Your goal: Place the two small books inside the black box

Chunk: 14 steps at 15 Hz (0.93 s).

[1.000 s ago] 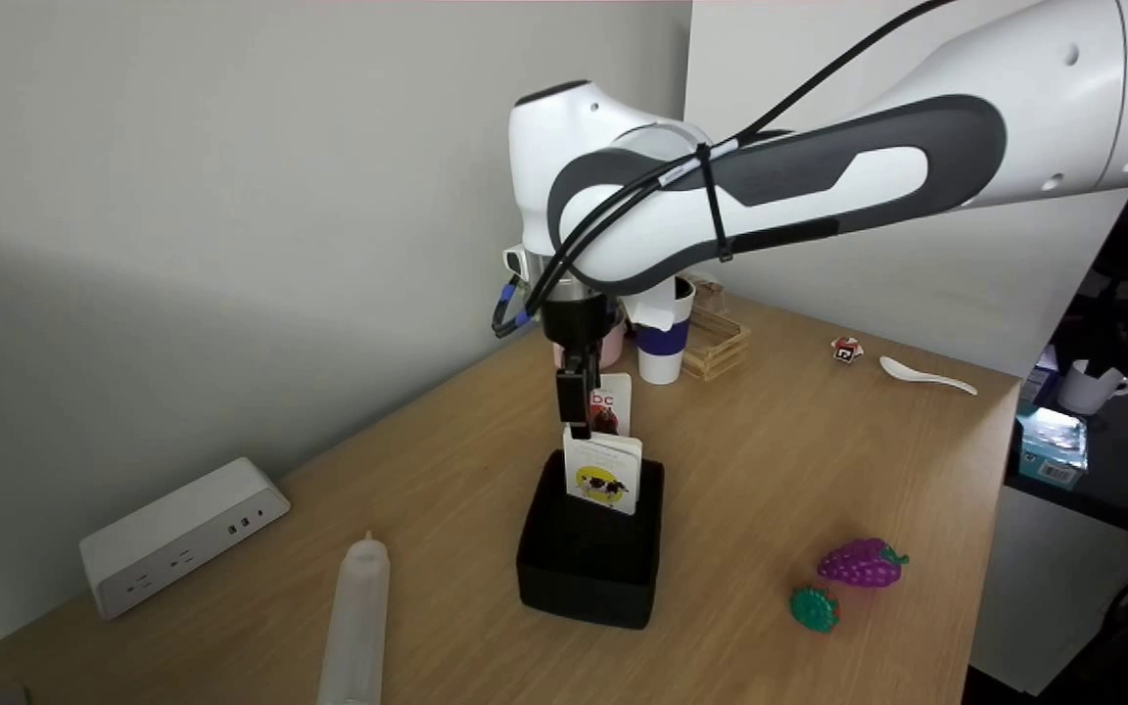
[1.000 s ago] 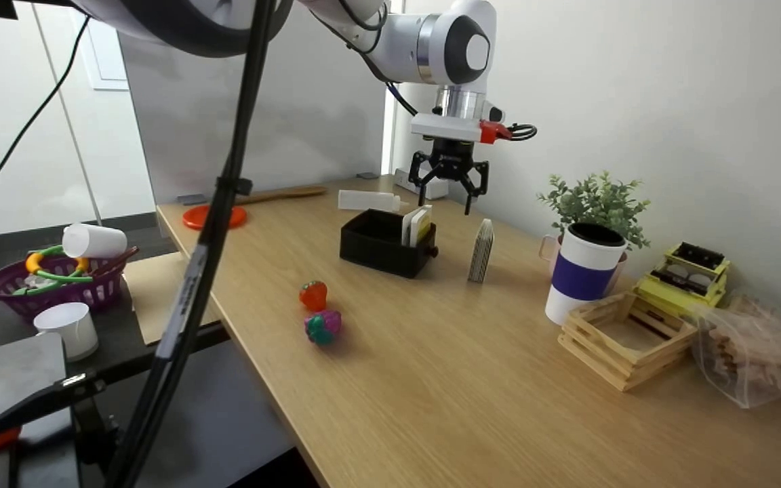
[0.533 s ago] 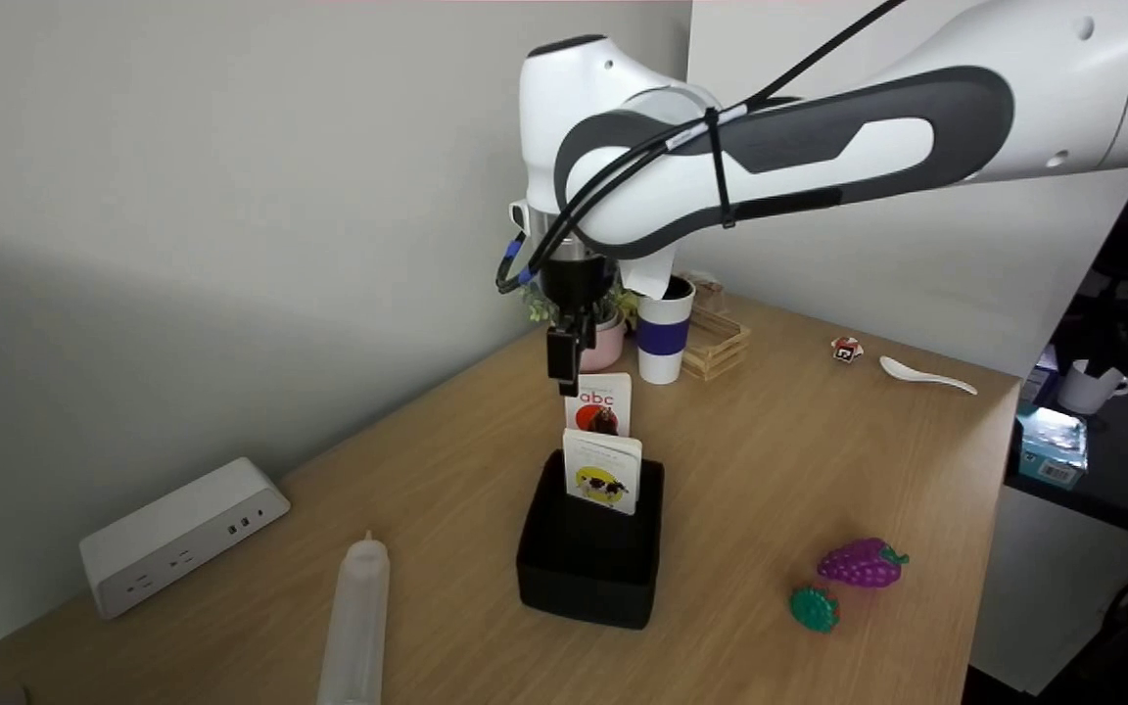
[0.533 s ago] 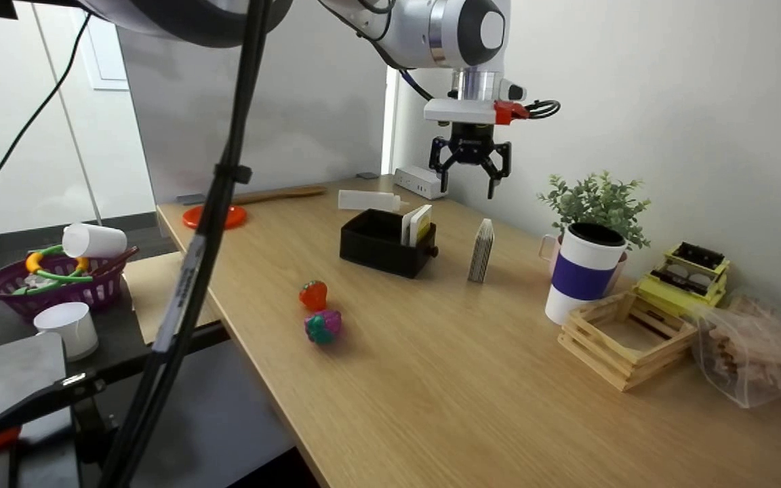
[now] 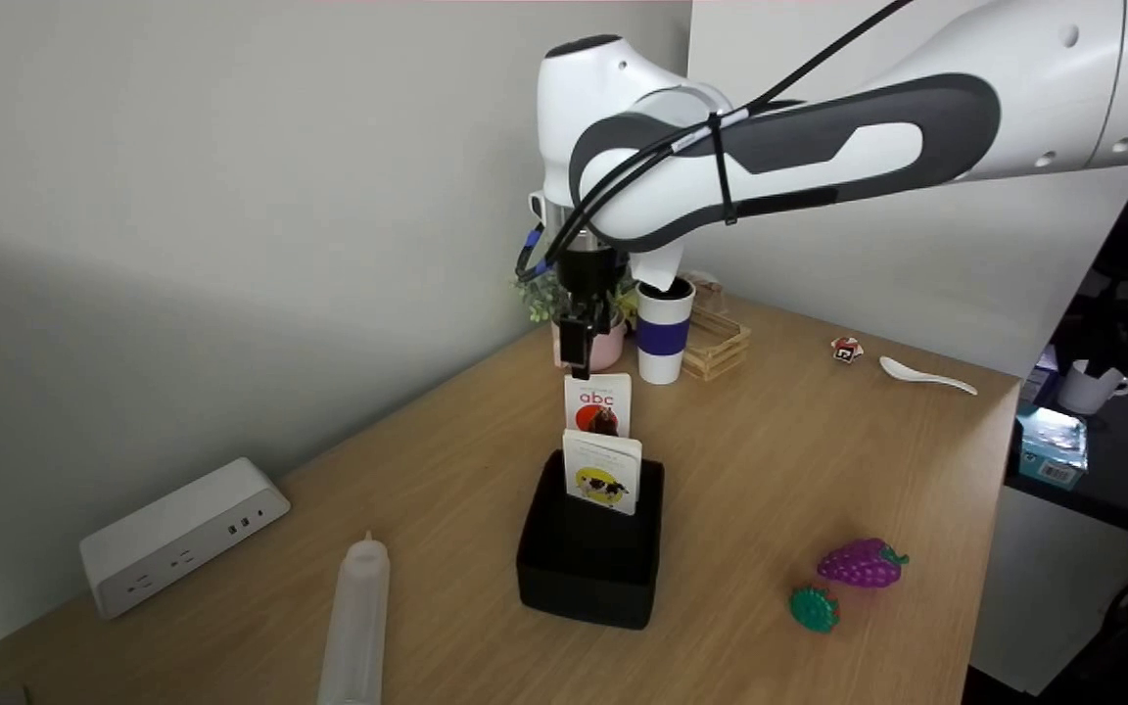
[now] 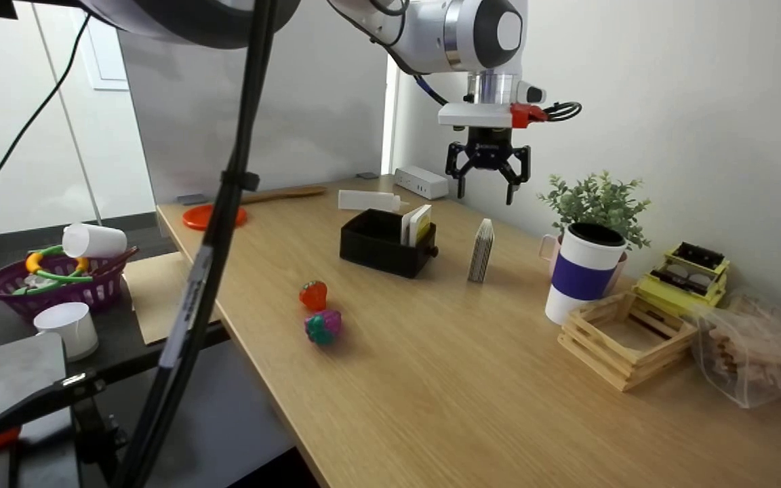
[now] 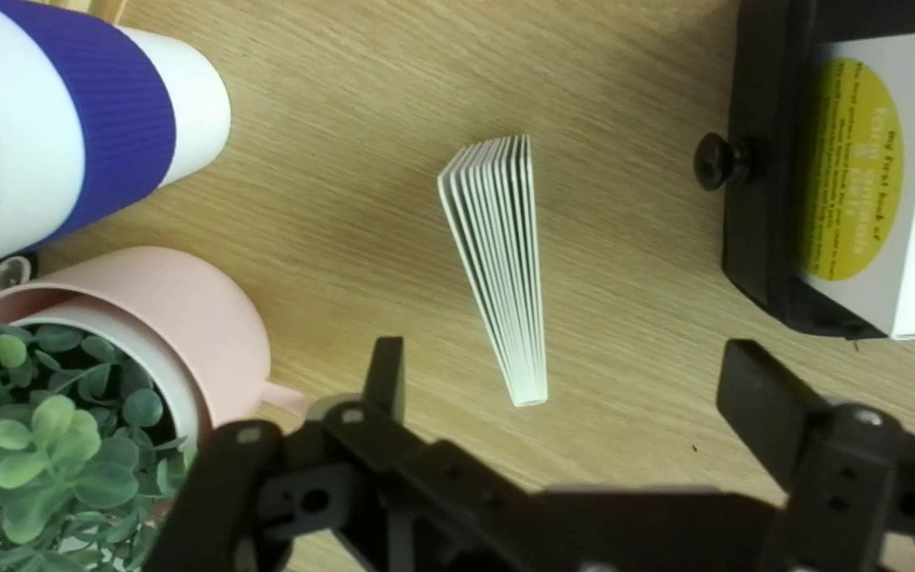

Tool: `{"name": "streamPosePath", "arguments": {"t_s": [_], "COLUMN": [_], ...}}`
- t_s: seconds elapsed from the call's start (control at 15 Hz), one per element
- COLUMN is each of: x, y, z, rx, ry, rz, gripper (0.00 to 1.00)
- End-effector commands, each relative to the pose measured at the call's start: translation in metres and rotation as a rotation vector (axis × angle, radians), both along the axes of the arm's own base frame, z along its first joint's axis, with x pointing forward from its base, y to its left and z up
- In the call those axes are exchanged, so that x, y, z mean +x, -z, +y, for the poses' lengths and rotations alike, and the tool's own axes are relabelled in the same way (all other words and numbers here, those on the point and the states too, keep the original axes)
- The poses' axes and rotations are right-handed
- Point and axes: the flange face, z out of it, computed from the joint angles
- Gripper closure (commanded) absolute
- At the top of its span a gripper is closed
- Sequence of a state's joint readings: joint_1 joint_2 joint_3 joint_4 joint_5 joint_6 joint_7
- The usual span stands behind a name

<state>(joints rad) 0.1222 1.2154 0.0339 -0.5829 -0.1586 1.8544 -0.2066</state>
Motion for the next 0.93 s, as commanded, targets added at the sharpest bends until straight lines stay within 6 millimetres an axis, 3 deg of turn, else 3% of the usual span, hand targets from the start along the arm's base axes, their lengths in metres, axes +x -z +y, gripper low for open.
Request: {"name": "streamPosePath", "arguments": {"t_s": [0.0, 0.33, 0.87], "x": [0.002, 0.001, -0.006], "y": [0.005, 0.019, 0.062], "z": [-0.014, -0.022, -0.026], "rx": [-0.003, 0.027, 0.059], "ry": [0.027, 0.027, 0.043], "rz": [-0.004, 0.023, 0.096], "gripper": [0.00, 0.00, 0.00]}}
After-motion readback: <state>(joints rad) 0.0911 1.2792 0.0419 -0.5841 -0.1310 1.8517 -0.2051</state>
